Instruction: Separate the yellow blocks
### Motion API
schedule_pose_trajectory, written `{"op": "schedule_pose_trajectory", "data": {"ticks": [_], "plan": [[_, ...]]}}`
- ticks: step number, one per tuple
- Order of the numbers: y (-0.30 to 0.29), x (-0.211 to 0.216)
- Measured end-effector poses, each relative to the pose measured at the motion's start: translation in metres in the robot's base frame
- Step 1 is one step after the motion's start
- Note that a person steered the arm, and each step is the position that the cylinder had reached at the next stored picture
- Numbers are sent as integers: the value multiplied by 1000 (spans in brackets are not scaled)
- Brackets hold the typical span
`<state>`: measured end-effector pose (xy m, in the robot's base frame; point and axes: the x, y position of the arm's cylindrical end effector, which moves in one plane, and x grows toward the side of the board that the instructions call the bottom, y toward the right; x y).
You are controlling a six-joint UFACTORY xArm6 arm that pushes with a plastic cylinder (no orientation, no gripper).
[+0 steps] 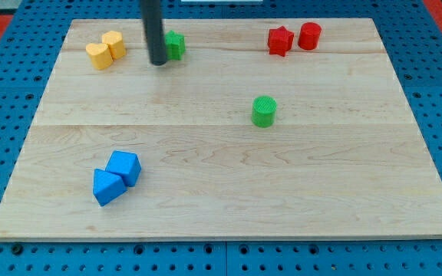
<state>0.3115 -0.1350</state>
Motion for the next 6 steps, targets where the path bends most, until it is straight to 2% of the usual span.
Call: {"op": "schedule_pose_trajectory", "data": {"ticks": [1,2,4,5,6], "plan": [[-63,23],[-116,5],[-55,-7],[-70,-12],[-112,-40]]}}
